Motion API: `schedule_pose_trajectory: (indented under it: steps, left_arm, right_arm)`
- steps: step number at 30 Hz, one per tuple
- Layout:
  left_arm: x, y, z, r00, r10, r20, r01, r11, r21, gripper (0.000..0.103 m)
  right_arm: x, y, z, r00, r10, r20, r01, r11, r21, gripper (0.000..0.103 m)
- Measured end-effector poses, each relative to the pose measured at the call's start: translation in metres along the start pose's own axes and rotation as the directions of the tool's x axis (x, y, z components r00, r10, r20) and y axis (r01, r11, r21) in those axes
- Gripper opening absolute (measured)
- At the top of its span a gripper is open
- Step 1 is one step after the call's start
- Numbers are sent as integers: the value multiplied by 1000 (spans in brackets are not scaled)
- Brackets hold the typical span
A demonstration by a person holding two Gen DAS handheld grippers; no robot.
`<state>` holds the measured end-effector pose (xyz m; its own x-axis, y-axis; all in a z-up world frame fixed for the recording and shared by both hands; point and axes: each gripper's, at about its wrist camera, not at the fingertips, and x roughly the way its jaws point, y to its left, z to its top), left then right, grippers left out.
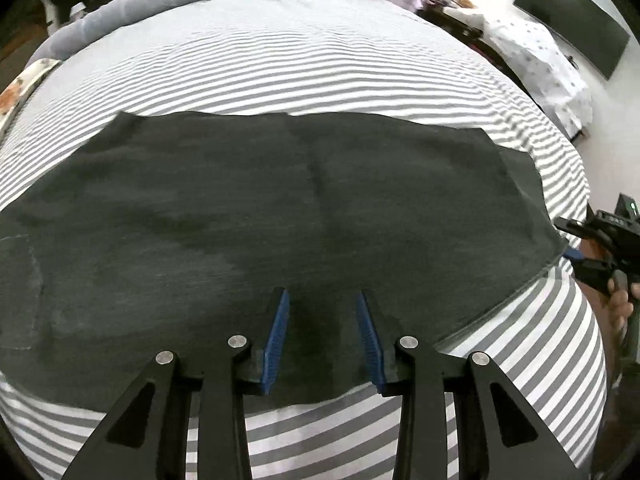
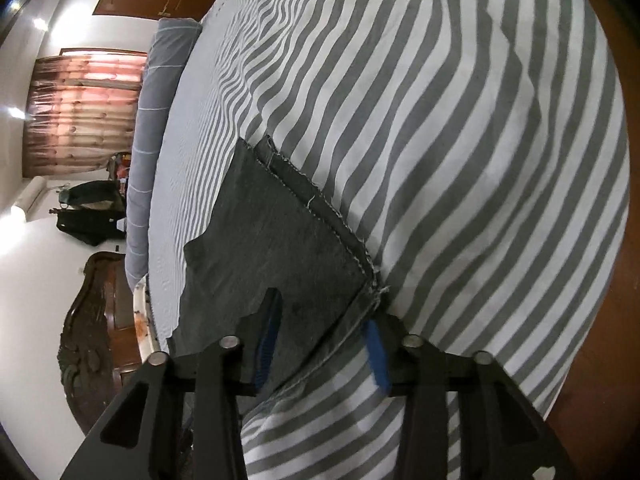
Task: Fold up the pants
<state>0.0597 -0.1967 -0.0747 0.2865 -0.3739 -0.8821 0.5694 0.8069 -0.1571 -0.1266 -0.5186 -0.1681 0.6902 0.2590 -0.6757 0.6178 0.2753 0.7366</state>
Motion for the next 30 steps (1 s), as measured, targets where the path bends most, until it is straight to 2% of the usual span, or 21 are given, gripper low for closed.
schedule_pose_trajectory:
  steps: [2,5,9,11,17,20,23,30]
  left_arm:
    - [4,-12,1,1000,-10,-5,10,1000,28,37]
    - [10,-25,2,999,-29,-15,30,998,61,37]
    - [20,-33,-1,997,-58,-43,61,995,73,37]
    - [32,-35,-4,994,-76,-83,81,994,70,37]
    - [36,-30,-2,990,-109,-88,113,993,43,37]
    - [28,-13,-1,986,-143,-91,142,990,-17,37]
    - [8,15,4,986,-159,-41,156,985,-78,37]
    - [-42,92,5,992,-90,85,105,976,-189,37]
  right_arm:
    - [1,3,0,1000,-22,6,22,1000,-16,13]
    - [-3,10,0,998,-57,32,59,997,-59,7]
    - [-12,22,-2,994,-82,72,88,992,-86,6]
    - [-16,30,-3,994,-74,82,82,992,-97,5]
    - [-27,80,-8,996,35,83,-20,985,-173,5]
    - [-26,111,-14,995,80,56,-66,974,-218,5]
    - [-17,150,-27,994,108,13,-100,954,-283,5]
    - [39,239,-80,979,139,-151,-189,895,-405,5]
